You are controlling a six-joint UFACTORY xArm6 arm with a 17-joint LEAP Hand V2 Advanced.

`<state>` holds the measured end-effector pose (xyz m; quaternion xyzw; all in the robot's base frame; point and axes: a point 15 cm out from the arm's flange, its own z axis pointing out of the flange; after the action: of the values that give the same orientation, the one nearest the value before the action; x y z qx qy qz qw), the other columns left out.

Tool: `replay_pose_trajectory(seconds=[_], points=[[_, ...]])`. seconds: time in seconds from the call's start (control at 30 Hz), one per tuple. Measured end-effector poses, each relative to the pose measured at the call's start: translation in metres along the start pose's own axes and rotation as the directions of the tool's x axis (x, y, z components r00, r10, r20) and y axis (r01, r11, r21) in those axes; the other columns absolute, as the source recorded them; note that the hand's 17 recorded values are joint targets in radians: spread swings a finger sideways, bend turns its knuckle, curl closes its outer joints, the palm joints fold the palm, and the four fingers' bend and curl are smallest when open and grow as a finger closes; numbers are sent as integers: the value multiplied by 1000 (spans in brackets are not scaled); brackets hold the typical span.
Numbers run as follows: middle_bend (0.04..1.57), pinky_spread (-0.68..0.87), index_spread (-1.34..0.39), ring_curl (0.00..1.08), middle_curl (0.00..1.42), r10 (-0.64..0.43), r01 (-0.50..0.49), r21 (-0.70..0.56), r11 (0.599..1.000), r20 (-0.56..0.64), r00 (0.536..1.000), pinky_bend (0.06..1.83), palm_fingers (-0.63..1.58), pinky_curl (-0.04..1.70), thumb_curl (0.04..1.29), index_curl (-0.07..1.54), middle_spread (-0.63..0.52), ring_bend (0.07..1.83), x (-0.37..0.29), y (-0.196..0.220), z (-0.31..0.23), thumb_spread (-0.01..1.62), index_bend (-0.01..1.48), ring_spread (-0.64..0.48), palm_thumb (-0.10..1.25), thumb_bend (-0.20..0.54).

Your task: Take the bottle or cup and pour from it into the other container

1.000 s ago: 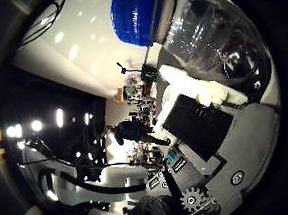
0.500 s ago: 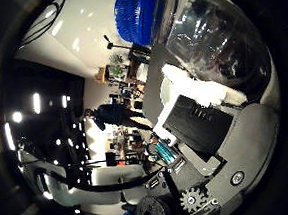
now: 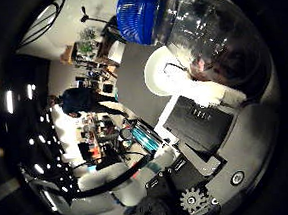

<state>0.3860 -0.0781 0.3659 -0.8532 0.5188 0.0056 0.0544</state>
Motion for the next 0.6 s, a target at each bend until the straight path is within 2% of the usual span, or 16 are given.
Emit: replay_pose_trajectory(seconds=[0.27,0.6], points=[[1368,-213,-205,890,794,-92,75,-110,991,-162,982,1321,1096,926,932,855,-132,1279,-24,-14,-7,463,1141,-256,1042,-21],[1363,-217,-213,891,797,-241,153,-250,956,-372,896,1296,1100,953,934,855,-122,1275,-37,-33,-16,446,1137,-256,1044,-22]])
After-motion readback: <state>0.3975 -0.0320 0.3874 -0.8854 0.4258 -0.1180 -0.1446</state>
